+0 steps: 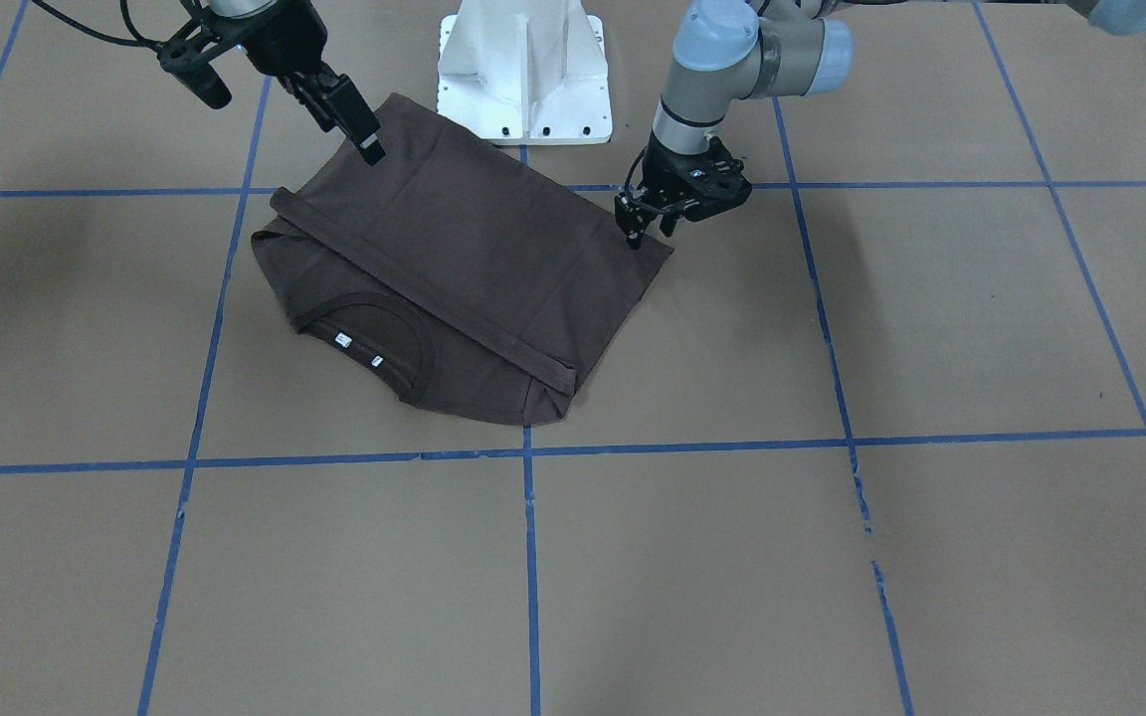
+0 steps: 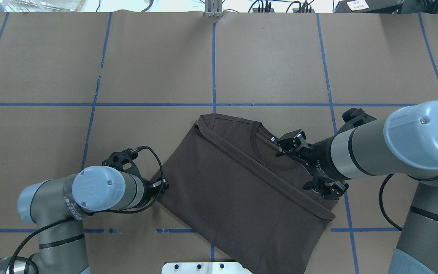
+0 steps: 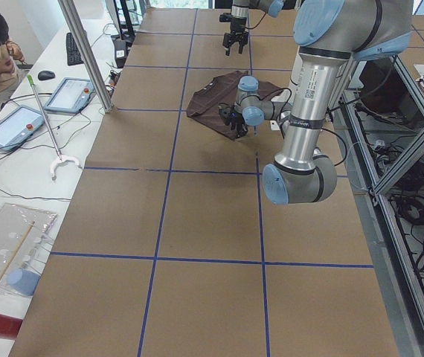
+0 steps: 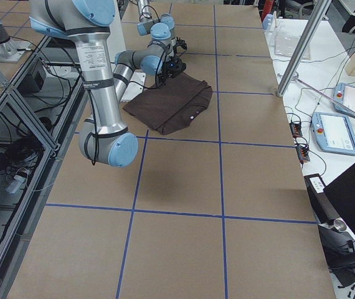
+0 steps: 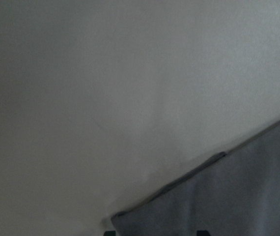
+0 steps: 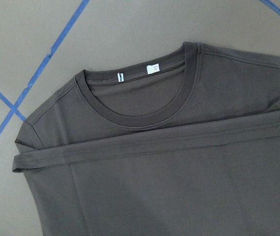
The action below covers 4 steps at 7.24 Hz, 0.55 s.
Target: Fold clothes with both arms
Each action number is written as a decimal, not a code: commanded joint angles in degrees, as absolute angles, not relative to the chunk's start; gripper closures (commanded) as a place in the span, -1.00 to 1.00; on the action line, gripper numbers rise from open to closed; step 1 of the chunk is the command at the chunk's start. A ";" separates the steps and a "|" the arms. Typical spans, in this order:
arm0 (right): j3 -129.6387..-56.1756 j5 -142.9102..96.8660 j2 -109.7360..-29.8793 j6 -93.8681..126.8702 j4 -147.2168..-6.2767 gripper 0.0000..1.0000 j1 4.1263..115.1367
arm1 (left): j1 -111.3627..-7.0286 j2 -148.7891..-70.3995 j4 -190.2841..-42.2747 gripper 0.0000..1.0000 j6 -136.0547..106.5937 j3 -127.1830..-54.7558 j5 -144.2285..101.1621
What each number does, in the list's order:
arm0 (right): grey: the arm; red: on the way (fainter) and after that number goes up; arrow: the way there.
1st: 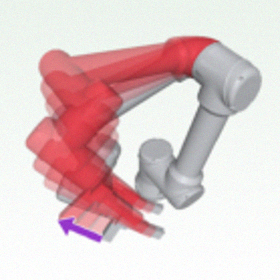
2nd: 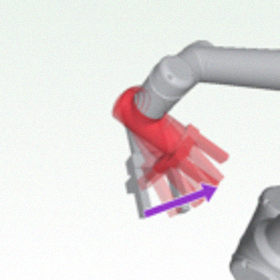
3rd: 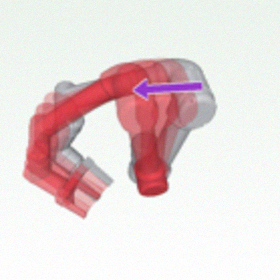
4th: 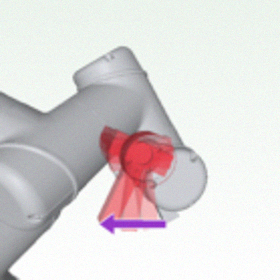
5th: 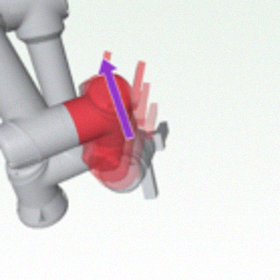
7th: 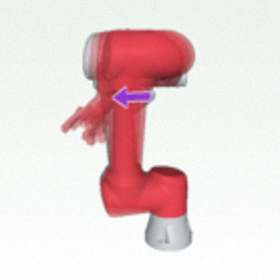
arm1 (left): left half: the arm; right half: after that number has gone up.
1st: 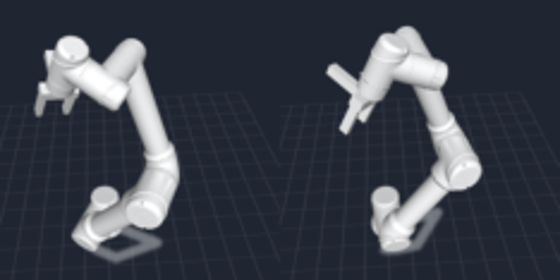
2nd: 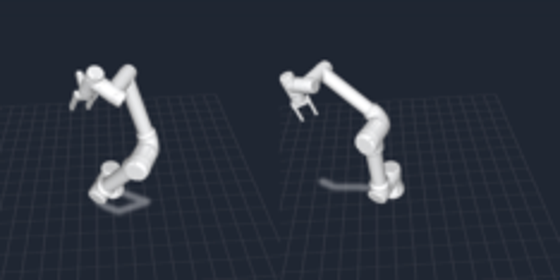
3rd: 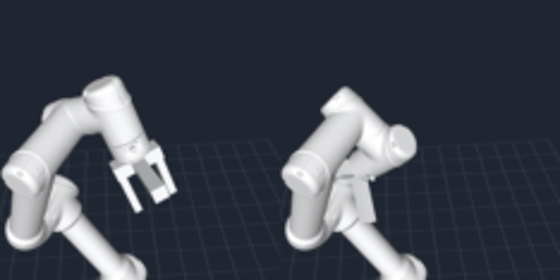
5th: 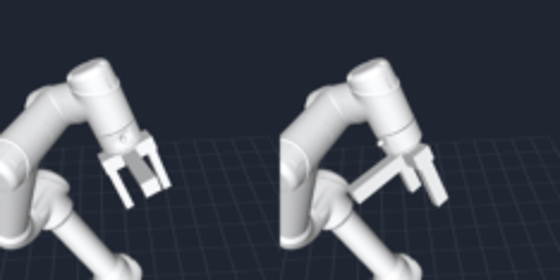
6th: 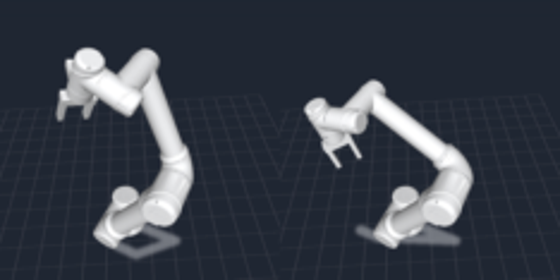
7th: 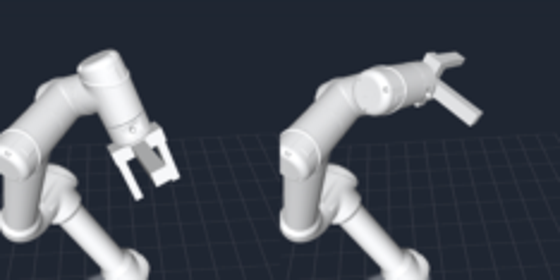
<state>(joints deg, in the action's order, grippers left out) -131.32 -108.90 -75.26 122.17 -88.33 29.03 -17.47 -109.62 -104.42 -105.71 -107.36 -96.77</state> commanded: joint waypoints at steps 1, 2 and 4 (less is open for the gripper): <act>-131.13 -108.81 -75.32 122.17 -88.33 -1.00 29.09 | -16.70 -109.86 -104.50 -0.01 -105.82 -106.61 -96.77; -131.13 -108.72 -75.41 122.17 -88.33 -1.00 29.00 | -16.61 -110.47 -104.50 0.17 -106.34 -106.52 -96.68; -131.13 -108.55 -75.59 122.17 -88.33 -1.00 29.09 | -16.70 -111.71 -104.41 1.00 -106.17 -106.61 -96.86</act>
<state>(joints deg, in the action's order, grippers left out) -131.14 -108.65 -75.48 122.17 -88.33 29.03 -16.70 -111.12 -104.44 -106.27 -106.64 -96.80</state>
